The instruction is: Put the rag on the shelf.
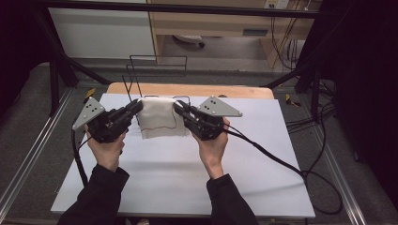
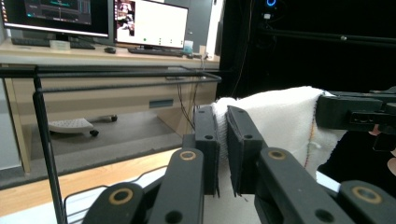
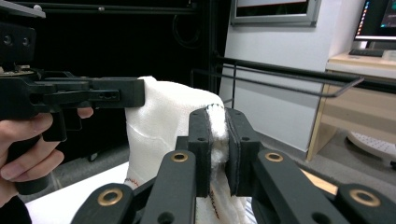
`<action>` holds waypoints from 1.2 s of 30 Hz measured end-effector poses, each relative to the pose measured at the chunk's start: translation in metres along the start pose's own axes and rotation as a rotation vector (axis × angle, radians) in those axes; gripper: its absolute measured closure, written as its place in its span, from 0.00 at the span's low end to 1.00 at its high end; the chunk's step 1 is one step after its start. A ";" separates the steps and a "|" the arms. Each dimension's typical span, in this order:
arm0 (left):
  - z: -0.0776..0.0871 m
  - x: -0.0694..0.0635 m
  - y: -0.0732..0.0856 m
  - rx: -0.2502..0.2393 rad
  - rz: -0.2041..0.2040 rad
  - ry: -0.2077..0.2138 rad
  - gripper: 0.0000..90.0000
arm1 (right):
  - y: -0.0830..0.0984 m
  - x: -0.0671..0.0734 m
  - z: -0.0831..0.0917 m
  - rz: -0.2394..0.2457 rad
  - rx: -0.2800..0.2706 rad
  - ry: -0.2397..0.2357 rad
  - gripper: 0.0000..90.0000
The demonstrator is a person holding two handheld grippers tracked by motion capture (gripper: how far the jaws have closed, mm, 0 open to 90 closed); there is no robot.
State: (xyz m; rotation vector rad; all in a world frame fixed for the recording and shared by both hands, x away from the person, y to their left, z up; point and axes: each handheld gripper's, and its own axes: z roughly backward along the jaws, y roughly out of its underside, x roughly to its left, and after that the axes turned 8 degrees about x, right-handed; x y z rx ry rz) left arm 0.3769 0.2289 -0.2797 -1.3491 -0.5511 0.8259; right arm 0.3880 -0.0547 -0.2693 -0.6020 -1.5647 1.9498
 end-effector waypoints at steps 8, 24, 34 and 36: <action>0.000 0.002 -0.011 -0.025 -0.007 -0.011 0.92 | -0.013 0.000 -0.003 0.012 -0.027 0.018 0.92; -0.002 0.008 -0.038 -0.068 -0.017 -0.038 0.92 | -0.042 -0.002 -0.010 0.031 -0.069 0.038 0.92; -0.004 0.011 -0.055 -0.086 -0.026 -0.051 0.92 | -0.057 -0.003 -0.014 0.039 -0.094 0.058 0.92; -0.005 0.012 -0.058 -0.089 -0.029 -0.054 0.92 | -0.060 -0.004 -0.015 0.034 -0.094 0.059 0.92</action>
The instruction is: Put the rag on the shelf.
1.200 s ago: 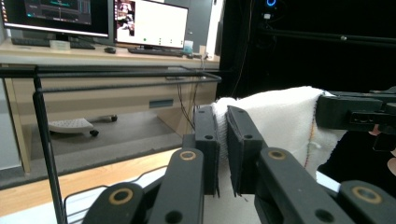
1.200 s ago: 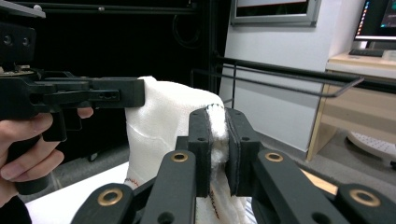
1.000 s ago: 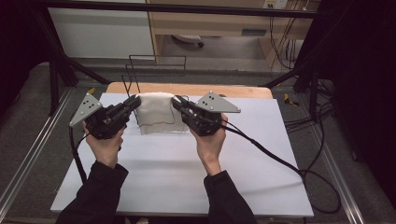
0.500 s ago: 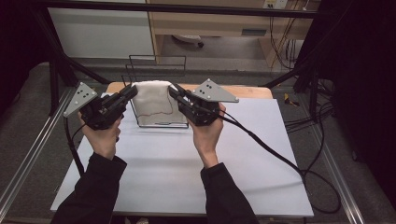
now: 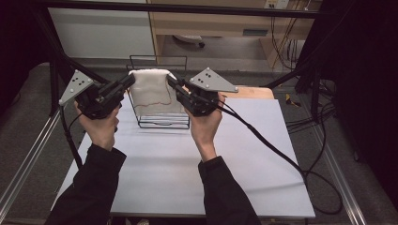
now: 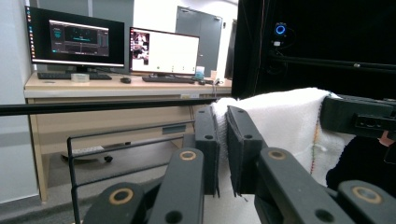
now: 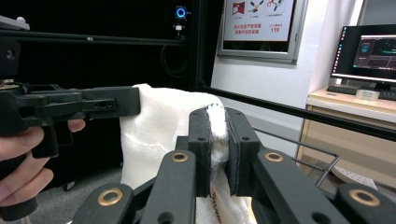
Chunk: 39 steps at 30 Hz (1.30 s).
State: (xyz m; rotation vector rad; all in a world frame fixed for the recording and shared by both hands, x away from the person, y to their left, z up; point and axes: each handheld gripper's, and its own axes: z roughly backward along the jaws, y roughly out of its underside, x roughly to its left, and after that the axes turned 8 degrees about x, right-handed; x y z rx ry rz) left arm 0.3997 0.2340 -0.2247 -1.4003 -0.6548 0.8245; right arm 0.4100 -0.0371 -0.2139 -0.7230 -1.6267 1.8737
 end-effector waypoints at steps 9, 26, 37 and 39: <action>-0.005 0.005 -0.017 -0.010 -0.011 -0.016 0.92 | -0.016 -0.003 -0.008 0.012 -0.013 0.018 0.92; -0.016 0.013 -0.044 -0.035 -0.014 -0.032 0.92 | -0.040 -0.012 -0.019 0.027 -0.045 0.038 0.92; -0.023 0.019 -0.054 -0.042 -0.013 -0.048 0.92 | -0.049 -0.016 -0.027 0.021 -0.053 0.043 0.92; -0.024 0.020 -0.057 -0.043 -0.012 -0.053 0.92 | -0.052 -0.017 -0.029 0.025 -0.053 0.045 0.92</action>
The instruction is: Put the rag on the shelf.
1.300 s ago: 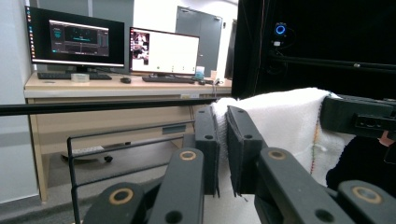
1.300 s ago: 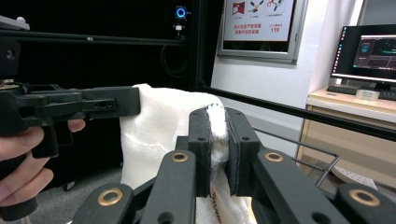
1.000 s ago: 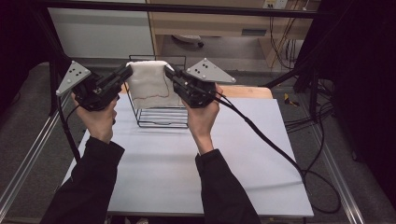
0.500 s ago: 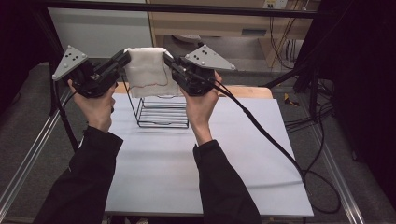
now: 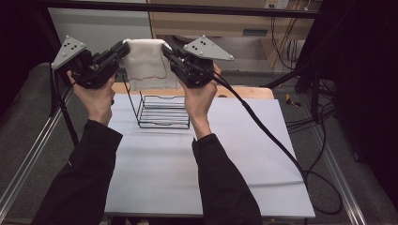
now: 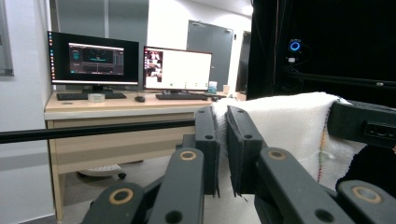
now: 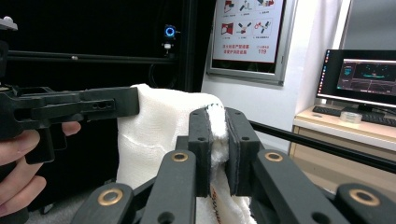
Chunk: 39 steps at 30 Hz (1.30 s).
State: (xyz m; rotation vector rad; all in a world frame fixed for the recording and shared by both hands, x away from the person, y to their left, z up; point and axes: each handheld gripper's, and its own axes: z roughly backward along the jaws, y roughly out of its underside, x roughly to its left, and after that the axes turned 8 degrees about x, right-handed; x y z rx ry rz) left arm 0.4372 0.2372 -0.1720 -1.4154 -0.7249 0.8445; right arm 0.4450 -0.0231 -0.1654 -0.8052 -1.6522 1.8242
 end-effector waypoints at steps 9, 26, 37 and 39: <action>-0.009 0.008 -0.010 -0.006 0.001 -0.010 0.92 | -0.008 -0.005 -0.010 0.000 0.002 0.008 0.92; -0.032 0.021 -0.014 -0.022 -0.009 -0.021 0.92 | -0.012 -0.021 -0.032 -0.016 -0.005 0.029 0.92; -0.049 0.032 -0.013 -0.005 -0.014 -0.036 0.92 | -0.012 -0.033 -0.049 -0.022 0.003 0.037 0.92; -0.052 0.033 -0.012 0.004 -0.017 -0.044 0.92 | -0.010 -0.034 -0.052 -0.023 0.011 0.040 0.92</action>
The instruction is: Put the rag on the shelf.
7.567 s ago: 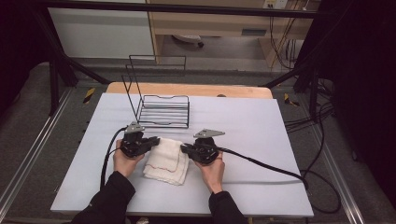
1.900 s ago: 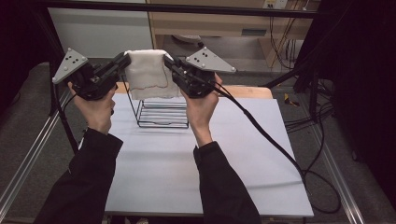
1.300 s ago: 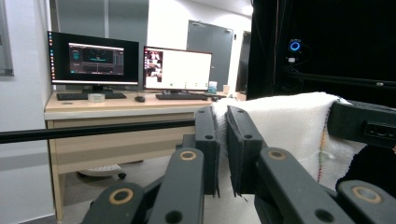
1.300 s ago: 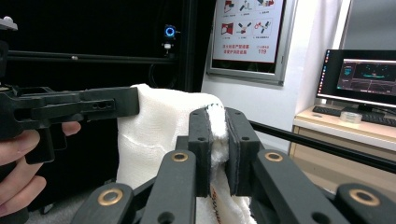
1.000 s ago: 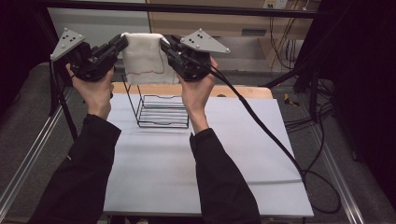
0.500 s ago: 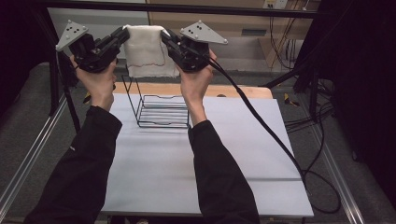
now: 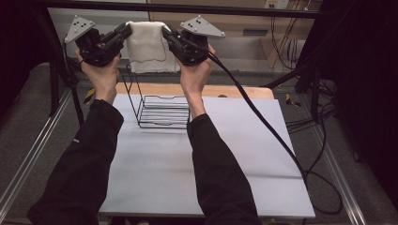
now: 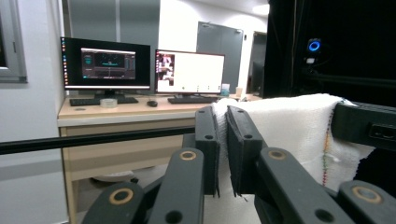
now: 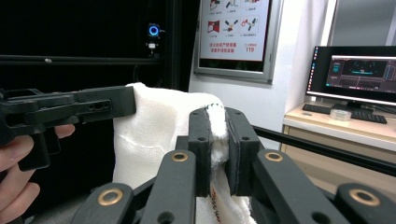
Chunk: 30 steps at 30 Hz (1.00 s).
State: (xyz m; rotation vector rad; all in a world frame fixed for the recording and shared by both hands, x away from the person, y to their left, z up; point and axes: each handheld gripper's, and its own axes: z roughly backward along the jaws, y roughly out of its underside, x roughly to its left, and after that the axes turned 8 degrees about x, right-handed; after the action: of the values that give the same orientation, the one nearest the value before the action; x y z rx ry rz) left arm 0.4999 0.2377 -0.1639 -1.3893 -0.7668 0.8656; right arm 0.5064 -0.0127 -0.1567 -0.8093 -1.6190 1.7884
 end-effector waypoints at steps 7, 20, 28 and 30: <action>-0.009 0.008 0.006 0.015 0.012 -0.002 0.92 | 0.006 -0.004 -0.011 -0.004 0.024 0.005 0.92; -0.015 0.018 0.021 0.061 0.018 -0.008 0.92 | 0.019 -0.005 -0.023 -0.005 0.070 0.006 0.91; -0.013 0.018 0.030 0.082 0.002 -0.001 0.92 | 0.028 -0.002 -0.021 -0.003 0.088 0.007 0.91; -0.013 0.018 0.032 0.085 0.006 0.002 0.92 | 0.029 -0.002 -0.021 -0.002 0.093 0.007 0.91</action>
State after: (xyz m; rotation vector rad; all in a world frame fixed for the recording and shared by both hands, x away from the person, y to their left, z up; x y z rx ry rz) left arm 0.5182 0.2459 -0.1973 -1.3176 -0.7166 0.8910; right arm 0.5229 -0.0036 -0.1873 -0.7708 -1.5199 1.8430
